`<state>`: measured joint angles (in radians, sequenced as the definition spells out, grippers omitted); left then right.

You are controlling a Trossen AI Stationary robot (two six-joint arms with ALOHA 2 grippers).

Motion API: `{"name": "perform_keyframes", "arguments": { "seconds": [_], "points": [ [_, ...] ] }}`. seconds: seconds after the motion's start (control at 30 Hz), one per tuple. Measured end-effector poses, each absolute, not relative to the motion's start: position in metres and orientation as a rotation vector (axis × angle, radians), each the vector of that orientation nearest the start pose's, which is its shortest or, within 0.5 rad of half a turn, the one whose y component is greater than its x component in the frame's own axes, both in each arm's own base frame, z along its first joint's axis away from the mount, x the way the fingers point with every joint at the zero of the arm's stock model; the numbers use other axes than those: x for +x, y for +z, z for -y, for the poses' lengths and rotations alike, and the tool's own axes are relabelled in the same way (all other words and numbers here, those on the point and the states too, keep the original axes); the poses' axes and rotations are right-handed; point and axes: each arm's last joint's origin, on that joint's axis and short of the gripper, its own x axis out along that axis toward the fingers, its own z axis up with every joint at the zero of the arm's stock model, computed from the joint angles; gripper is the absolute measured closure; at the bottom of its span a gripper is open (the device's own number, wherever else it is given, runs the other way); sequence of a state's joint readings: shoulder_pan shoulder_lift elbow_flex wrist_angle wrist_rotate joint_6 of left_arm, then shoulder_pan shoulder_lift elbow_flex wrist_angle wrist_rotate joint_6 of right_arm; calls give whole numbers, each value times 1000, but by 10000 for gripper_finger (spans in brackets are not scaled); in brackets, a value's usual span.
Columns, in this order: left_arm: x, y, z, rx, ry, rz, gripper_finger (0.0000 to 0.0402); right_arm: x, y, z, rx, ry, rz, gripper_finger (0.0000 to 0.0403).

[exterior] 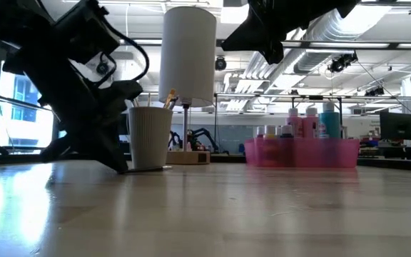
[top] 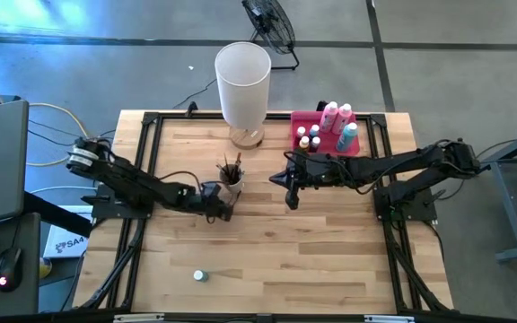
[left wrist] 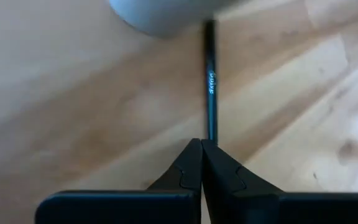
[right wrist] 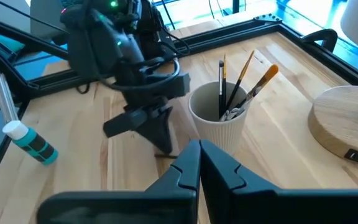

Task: Pick & Place Paint Supplies
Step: Put the silver eyeshadow brush into the white cup

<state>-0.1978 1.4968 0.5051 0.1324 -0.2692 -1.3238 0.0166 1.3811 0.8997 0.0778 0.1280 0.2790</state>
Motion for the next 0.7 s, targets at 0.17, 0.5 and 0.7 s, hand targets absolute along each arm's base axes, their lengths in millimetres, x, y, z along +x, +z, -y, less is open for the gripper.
{"name": "perform_keyframes", "arguments": {
  "seconds": [0.17, 0.5, 0.7],
  "points": [
    [257, 123, 60, -1029, 557, -664, 401, 304, 265, -1, 247, -164, -386, 401],
    [284, 129, 83, -974, 565, -577, 401, 304, 264, -3, 266, -134, -390, 401],
    [291, 129, 83, -981, 578, -479, 401, 302, 265, -4, 284, -115, -402, 401]
  ]
}}
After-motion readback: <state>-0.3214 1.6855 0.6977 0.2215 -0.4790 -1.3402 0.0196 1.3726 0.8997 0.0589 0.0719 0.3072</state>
